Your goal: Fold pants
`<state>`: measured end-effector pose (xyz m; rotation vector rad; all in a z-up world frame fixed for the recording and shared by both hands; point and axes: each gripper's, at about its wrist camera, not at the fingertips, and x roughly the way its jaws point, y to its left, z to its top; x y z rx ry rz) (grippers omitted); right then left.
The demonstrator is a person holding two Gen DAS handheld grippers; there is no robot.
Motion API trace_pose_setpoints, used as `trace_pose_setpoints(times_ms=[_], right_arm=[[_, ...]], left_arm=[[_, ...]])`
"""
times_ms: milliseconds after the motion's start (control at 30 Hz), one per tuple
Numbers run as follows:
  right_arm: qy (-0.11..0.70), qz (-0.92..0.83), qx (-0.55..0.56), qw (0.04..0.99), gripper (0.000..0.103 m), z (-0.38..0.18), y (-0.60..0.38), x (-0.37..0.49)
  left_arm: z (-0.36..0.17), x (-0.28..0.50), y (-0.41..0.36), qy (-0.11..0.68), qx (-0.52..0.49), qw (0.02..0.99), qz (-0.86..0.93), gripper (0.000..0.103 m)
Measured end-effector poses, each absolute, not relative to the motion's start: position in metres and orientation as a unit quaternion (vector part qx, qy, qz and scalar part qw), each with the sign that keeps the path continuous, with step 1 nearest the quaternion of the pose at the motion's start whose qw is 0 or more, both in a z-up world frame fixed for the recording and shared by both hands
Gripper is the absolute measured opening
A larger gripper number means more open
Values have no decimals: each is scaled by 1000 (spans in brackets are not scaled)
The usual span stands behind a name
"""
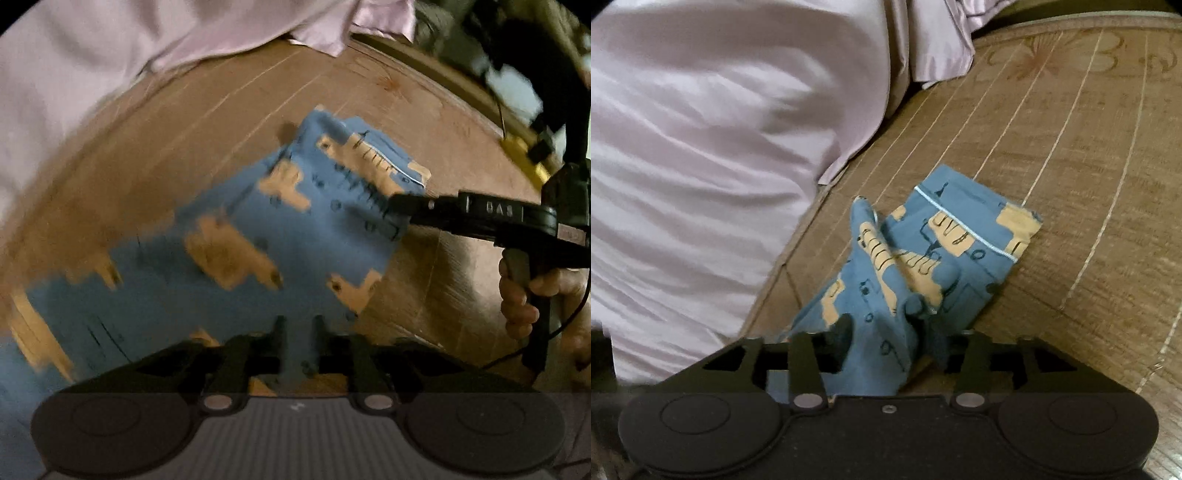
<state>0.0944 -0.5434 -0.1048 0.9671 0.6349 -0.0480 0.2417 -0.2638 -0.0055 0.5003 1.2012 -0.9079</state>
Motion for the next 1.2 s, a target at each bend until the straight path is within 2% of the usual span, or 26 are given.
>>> trace_pose_setpoints(times_ms=[33, 100, 233, 400, 567, 633, 800, 967, 1000, 1067, 1133, 1200], right_arm=[[299, -18, 456, 838, 59, -104, -544, 95], [303, -8, 445, 843, 63, -103, -544, 98], [305, -6, 439, 845, 64, -101, -550, 101], [297, -51, 377, 876, 65, -91, -561, 96], [312, -80, 243, 915, 51, -86, -563, 110], [321, -75, 195, 924, 40, -87, -557, 114], [329, -38, 147, 932, 36, -91, -542, 117], [335, -25, 132, 933, 36, -97, -536, 122], [335, -25, 134, 932, 36, -97, -536, 124], [336, -22, 138, 931, 36, -94, -535, 121], [336, -16, 129, 933, 33, -92, -534, 121], [339, -8, 113, 934, 29, -91, -529, 121]], left_arm=[[3, 246, -276, 541, 251, 695, -402, 65], [16, 256, -297, 540, 276, 689, -396, 69], [15, 277, -346, 534, 301, 680, -403, 69], [-2, 300, -369, 510, 264, 700, -424, 69], [-17, 305, -369, 491, 278, 703, -432, 70], [-19, 307, -374, 485, 286, 703, -434, 70], [-10, 319, -388, 465, 251, 708, -469, 82], [-9, 327, -415, 461, 229, 714, -476, 82], [-12, 328, -422, 469, 225, 710, -475, 81], [-22, 329, -432, 486, 231, 702, -466, 72], [-31, 328, -440, 504, 245, 693, -453, 46], [-37, 325, -443, 508, 262, 690, -445, 42]])
